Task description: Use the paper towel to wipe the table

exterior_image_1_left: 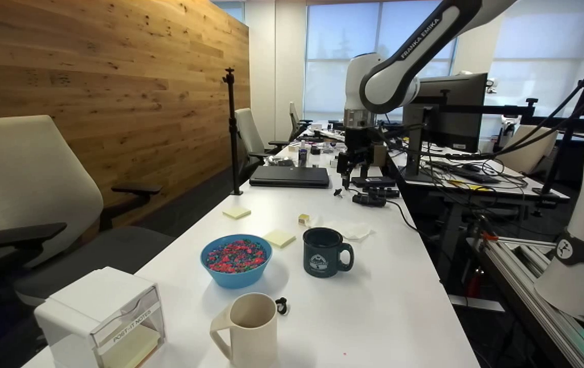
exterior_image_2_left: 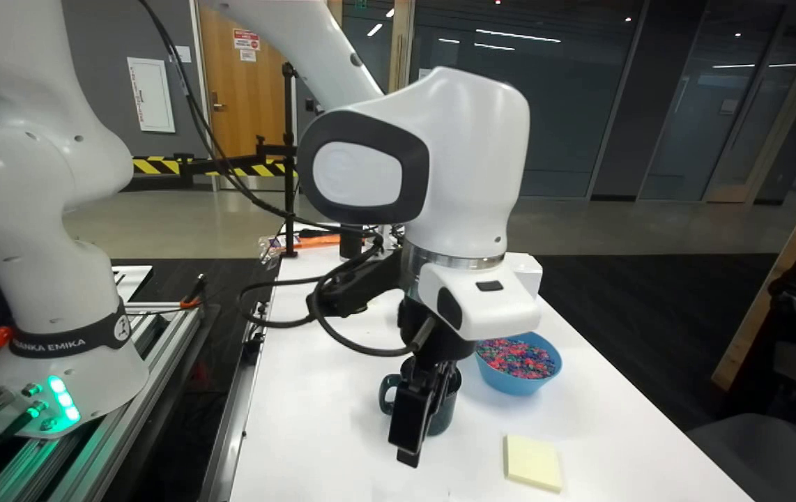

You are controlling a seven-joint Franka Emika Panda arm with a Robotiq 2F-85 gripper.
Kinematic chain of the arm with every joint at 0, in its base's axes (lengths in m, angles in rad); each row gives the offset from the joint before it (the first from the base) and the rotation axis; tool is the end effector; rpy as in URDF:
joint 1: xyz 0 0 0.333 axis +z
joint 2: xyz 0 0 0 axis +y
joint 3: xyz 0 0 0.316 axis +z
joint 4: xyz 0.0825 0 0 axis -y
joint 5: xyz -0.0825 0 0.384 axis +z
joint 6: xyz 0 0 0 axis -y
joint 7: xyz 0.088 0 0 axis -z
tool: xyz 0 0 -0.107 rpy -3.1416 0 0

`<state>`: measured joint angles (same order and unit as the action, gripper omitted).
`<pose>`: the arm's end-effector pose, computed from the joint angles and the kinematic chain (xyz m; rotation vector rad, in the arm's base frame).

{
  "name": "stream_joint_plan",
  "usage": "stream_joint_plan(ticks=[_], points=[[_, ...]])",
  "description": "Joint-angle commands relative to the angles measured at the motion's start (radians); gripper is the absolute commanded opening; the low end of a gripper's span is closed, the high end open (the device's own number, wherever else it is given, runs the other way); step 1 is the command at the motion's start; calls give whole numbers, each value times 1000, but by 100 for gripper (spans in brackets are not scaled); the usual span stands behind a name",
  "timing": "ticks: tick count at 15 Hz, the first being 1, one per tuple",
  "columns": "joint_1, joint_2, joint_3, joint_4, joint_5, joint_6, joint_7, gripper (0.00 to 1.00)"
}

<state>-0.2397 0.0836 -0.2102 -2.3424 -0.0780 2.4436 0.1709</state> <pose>0.4616 -0.2232 0.3008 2.9516 -0.8497 0.0142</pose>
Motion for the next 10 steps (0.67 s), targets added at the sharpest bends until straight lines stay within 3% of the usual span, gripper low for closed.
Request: stream_joint_plan(ticks=[1,5,10], points=[[-2,32,4,23,40,-17,-228,100],[-6,67,2,28,10,-2,-382,100],[-14,127,-4,50,9,46,-397,100]])
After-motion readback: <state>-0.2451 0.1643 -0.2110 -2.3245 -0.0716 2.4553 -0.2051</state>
